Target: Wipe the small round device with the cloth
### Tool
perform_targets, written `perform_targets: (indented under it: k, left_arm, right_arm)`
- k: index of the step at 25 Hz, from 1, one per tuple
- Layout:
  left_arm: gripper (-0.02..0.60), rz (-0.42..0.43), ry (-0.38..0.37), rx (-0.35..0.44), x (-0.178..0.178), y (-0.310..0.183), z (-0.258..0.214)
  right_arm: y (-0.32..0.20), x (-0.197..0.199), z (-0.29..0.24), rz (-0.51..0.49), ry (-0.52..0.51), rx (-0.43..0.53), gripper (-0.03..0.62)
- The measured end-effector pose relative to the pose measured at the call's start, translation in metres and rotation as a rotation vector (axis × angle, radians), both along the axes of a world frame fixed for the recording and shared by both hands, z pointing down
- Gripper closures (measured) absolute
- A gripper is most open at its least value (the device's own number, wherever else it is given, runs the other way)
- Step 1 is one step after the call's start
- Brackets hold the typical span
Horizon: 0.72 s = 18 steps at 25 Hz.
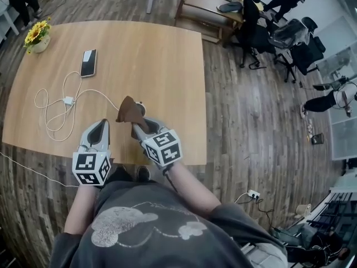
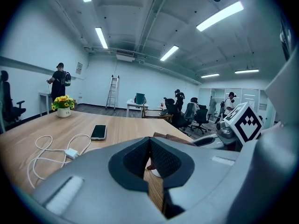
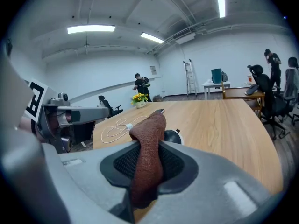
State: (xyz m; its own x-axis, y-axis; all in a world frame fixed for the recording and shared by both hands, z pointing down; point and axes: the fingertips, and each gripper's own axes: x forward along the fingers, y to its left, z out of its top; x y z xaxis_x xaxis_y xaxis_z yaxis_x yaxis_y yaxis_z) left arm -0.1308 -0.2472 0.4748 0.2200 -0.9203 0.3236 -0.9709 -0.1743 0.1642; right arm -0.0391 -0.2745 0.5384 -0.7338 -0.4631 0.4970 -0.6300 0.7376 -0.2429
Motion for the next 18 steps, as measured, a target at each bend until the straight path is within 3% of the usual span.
perform_targets:
  k: [11, 18]
  left_arm:
    - [0.563, 0.104, 0.016, -0.008, -0.003, -0.013, 0.001]
    - [0.563, 0.134, 0.025, -0.001, -0.008, -0.008, -0.001]
  right_arm:
    - [-0.005, 0.053, 0.014, 0.247, 0.051, -0.044, 0.514]
    - [-0.002, 0.077, 0.014, 0.347, 0.084, -0.027, 0.514]
